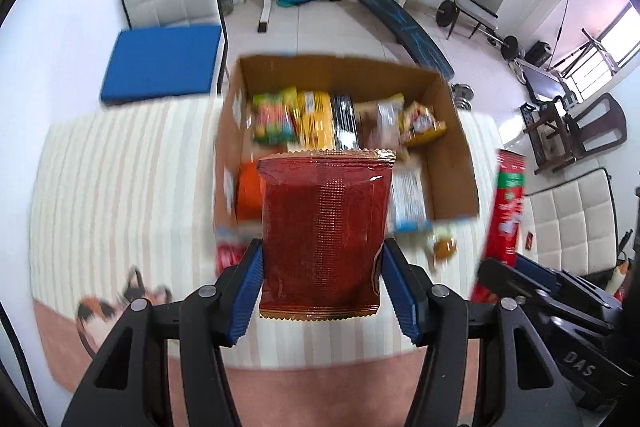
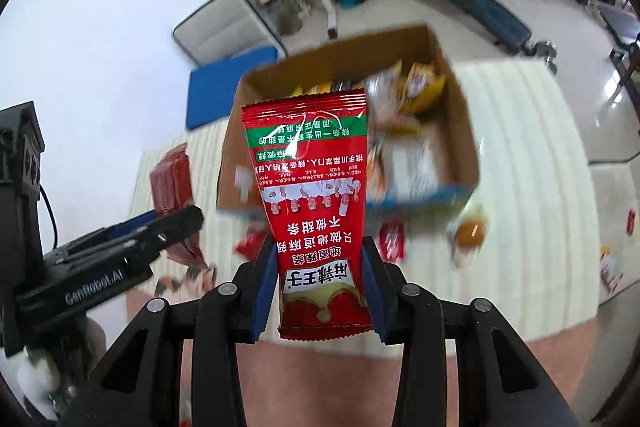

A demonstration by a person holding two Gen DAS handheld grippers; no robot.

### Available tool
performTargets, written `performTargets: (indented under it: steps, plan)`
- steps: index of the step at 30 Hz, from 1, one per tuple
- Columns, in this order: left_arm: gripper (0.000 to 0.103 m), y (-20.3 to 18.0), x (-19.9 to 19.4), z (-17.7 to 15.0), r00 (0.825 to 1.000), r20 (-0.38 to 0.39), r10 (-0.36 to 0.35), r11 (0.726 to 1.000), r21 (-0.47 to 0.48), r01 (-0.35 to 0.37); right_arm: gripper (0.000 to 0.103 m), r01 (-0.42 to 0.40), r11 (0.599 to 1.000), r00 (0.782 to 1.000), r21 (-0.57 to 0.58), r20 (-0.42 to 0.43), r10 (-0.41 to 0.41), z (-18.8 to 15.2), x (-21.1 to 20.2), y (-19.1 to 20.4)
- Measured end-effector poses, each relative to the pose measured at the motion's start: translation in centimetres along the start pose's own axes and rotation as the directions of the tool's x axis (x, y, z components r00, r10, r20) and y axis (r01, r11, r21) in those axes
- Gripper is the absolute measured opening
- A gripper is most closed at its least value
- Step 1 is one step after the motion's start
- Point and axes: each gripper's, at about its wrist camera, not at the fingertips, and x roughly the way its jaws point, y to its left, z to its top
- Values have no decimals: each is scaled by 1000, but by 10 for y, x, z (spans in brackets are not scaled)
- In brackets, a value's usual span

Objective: Organize snacks
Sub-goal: 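Carry both red packets over the box and open both tools to drop them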

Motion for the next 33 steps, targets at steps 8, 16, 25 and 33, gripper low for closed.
performTargets:
  steps: [8, 16, 25, 33]
  plan:
    - [56, 19, 35, 84, 999, -53, -10, 999, -42, 8, 42, 68, 997, 997, 24, 38, -69, 75, 16, -7]
    - [56, 41, 91, 125, 985, -171, 14, 997, -77, -28, 42, 118, 990, 993, 77, -18, -117, 123, 73, -31]
    - [56, 59, 166, 131, 941, -335, 43, 994, -81, -75, 42, 195, 978, 975, 74, -127, -185, 133, 139, -54]
    - [56, 68, 208, 123, 907, -411, 89, 989, -70, -129, 44, 244, 966, 956, 83, -190, -225, 123, 173, -77]
